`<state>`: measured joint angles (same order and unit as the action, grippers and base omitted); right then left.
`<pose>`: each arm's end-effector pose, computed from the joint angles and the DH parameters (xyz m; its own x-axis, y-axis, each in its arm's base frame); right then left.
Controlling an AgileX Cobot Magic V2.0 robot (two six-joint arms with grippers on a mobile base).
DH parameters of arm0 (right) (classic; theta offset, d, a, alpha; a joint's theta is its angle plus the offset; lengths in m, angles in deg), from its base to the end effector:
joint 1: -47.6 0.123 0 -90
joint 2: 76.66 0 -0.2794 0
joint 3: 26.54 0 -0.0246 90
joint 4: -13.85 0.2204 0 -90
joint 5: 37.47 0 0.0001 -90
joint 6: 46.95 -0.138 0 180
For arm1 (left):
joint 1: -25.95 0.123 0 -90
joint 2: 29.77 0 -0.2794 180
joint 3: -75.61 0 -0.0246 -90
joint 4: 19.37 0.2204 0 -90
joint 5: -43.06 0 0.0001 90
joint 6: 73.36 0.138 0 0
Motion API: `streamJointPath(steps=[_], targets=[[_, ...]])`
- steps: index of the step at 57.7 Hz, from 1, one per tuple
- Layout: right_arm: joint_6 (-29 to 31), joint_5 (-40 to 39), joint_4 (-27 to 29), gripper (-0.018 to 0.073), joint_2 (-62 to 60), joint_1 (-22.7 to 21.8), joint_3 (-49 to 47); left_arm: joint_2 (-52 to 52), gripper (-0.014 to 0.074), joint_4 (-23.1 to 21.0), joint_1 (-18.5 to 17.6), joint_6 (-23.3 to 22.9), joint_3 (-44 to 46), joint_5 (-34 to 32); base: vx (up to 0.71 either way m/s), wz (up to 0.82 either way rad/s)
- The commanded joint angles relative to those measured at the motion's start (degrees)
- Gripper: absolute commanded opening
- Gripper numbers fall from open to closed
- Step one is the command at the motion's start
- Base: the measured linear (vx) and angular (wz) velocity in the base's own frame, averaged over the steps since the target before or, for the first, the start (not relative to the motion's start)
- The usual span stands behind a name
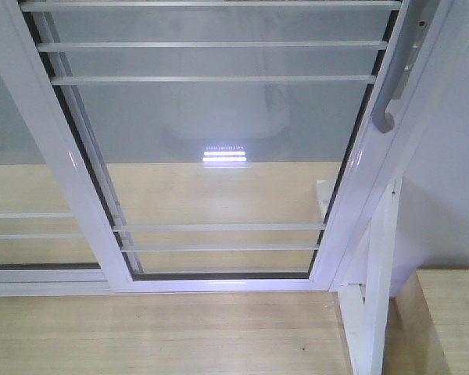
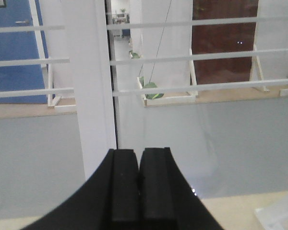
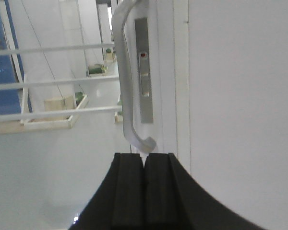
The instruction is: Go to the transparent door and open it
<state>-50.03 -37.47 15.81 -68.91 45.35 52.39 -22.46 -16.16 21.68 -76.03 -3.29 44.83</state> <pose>0.0795 -0.0031 0.2059 0.0611 0.0855 -0.9945 0.0340 0.9956 0.0877 0.0789 -0.0056 0.2024 0.0359 0.0067 -0.9993 0.0724 0.9973 0.0093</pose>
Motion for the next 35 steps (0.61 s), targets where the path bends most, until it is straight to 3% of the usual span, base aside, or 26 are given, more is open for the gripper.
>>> streamJointPath(steps=[1,7,13,23,29,35], targets=[[0.23,-10.58,0.34,-0.0006,1.1,-0.12,-0.24,-0.06,-0.0006,-0.63,-0.27,-2.66,0.07,-10.04,0.0,0.0],[0.23,-15.49,0.72,-0.0006,1.1,-0.12,-3.7,-0.06,-0.0006,-0.63,-0.27,-3.22,2.34,-18.87,0.0,0.0],[0.66,-10.17,-0.42,-0.0006,1.41,-0.12,-11.84,-0.06,-0.0006,-0.57,-0.27,-3.22,8.01,-22.12,0.0,0.0],[0.89,5.58,-3.55,-0.0005,8.27,-0.12,-30.39,5.27,-0.0006,-0.52,-0.27,-2.47,23.53,-13.21,0.0,0.0],[0.89,7.87,-7.89,-0.0005,15.43,-0.12,-37.95,13.08,-0.0006,-0.52,-0.27,-1.99,32.79,-3.9,0.0,0.0],[0.89,6.49,-11.62,-0.0005,24.09,-0.12,-41.52,21.57,-0.0006,-0.38,-0.27,-1.93,39.14,0.55,0.0,0.0]])
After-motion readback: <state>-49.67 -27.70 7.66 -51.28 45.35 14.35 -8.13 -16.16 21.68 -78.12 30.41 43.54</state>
